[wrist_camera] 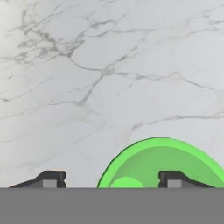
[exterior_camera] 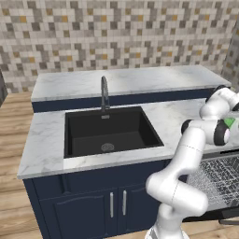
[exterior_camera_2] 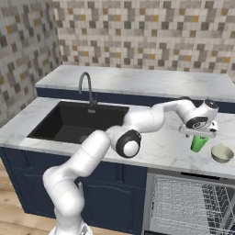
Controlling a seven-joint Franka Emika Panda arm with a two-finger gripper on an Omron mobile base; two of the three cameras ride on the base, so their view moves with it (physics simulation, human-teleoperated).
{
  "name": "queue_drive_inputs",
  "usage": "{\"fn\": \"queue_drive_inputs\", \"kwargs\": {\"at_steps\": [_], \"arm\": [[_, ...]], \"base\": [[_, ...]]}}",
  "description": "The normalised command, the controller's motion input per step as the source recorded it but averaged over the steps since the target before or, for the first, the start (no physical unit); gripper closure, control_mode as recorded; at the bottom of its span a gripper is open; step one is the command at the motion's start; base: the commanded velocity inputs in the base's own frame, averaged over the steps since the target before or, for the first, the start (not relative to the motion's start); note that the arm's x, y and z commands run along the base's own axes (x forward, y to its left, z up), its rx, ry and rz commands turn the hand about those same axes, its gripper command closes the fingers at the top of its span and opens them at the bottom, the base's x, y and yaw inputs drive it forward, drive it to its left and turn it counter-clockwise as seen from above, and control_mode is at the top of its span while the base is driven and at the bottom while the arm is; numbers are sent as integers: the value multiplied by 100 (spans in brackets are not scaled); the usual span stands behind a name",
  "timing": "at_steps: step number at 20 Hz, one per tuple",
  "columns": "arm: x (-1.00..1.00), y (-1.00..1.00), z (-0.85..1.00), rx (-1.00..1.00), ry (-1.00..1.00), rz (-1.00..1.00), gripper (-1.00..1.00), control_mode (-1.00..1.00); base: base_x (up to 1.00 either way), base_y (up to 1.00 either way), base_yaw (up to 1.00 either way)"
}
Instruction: Pick up the cup and bowl from the counter, place them in the dishwasher, and close the dishwasher door.
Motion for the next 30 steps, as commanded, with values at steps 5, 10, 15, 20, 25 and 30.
{"fn": "queue_drive_inputs", "kwargs": {"at_steps": [5,10,15,20,25,30], "arm": [[6,0,-13,0,0,0,100,-100],[-29,21,0,0,-3,0,100,-100],[-42,54,0,0,-5,0,100,-100],[-43,78,0,-1,-6,0,100,-100],[-40,85,-3,-7,-5,0,100,-100],[-42,87,-3,-12,-6,0,100,-100]], "base": [[0,0,0],[0,0,0],[0,0,0],[0,0,0],[0,0,0],[0,0,0]]}}
